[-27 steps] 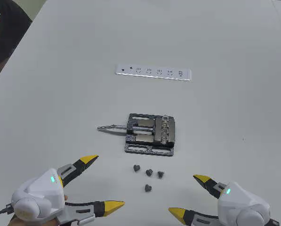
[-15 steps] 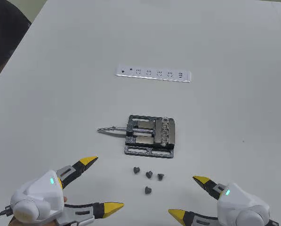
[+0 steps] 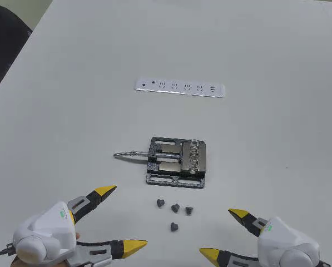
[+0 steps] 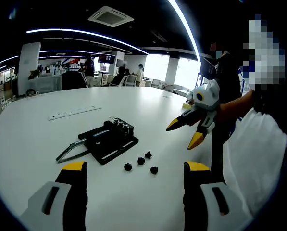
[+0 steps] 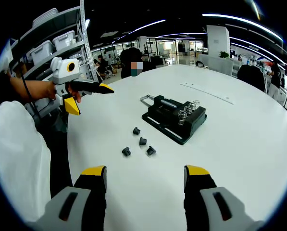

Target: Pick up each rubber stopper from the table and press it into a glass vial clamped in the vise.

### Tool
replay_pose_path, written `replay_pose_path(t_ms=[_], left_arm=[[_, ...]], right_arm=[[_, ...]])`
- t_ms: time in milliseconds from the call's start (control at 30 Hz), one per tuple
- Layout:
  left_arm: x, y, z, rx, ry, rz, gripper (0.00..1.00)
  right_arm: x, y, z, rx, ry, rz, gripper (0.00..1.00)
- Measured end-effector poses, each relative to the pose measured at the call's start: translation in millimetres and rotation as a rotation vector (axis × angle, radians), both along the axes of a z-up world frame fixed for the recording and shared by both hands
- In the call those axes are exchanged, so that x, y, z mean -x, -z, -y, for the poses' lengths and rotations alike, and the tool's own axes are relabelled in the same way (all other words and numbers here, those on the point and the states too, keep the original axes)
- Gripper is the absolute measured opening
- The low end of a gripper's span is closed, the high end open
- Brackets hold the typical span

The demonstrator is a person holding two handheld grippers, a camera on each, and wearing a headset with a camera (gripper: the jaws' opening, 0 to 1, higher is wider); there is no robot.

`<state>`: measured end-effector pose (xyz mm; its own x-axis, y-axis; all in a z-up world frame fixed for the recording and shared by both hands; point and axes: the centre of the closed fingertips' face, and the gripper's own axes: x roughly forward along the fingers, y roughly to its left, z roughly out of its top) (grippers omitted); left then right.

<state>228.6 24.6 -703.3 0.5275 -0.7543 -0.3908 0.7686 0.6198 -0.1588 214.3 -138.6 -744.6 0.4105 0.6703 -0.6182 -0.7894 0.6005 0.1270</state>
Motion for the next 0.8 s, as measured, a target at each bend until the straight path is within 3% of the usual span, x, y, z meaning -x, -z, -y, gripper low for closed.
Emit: replay_pose_path(t_ms=[300,800], left_arm=[[-1.4,-2.8,5.7,0.0,0.001,-0.007,0.81],[-2.4,4.0,6.8,0.006,0.008,-0.024,0.81]], right_arm=[[-3.4,2.8,0.6,0.003,-0.004,-0.009,0.66],[-6.1,8.2,-1.5,0.018,-0.033,-0.021,0.65]])
